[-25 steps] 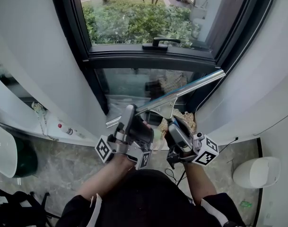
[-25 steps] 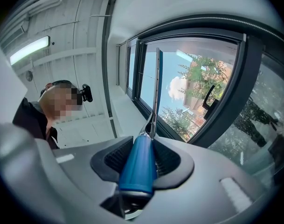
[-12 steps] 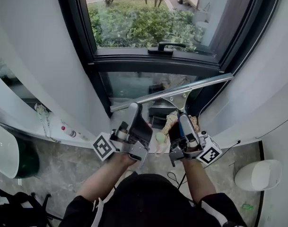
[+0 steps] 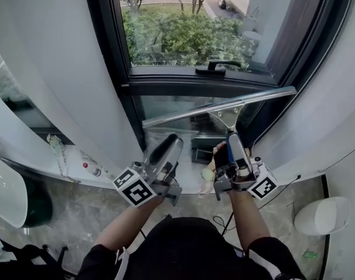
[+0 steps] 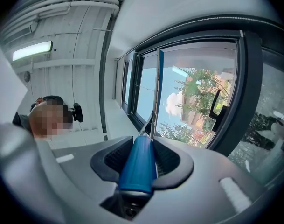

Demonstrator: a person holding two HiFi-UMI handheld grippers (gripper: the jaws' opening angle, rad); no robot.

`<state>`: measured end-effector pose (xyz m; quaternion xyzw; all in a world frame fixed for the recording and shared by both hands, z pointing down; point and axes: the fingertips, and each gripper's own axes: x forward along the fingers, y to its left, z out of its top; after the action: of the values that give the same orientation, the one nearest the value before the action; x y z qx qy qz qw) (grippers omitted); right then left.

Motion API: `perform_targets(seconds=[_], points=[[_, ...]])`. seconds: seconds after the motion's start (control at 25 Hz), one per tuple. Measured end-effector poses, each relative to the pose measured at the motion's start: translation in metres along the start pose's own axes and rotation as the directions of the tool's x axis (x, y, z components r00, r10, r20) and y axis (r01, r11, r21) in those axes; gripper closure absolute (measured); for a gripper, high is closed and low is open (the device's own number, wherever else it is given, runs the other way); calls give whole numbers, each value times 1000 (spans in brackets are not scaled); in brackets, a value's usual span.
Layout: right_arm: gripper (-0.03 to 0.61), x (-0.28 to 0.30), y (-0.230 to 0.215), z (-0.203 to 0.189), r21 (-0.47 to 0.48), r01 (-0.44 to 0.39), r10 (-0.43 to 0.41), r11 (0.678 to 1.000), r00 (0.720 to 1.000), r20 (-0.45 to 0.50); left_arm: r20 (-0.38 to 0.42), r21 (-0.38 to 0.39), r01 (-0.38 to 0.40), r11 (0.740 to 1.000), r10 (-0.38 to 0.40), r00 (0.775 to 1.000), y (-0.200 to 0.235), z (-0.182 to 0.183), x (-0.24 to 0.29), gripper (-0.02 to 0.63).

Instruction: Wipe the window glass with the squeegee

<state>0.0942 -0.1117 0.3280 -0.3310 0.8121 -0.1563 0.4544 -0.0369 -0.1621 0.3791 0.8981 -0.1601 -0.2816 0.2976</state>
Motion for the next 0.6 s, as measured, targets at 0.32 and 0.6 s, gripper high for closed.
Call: perform_targets(seconds=[0.32,0.6], points=[[446,41,-2,8,-15,-9,10,1000,998,62,-24,253,57,966,-53,998,2,26,-12,579],[446,86,-26,43,-27,-104,105,994,993,52,5,395,45,917,-51,999,8,44,30,618]])
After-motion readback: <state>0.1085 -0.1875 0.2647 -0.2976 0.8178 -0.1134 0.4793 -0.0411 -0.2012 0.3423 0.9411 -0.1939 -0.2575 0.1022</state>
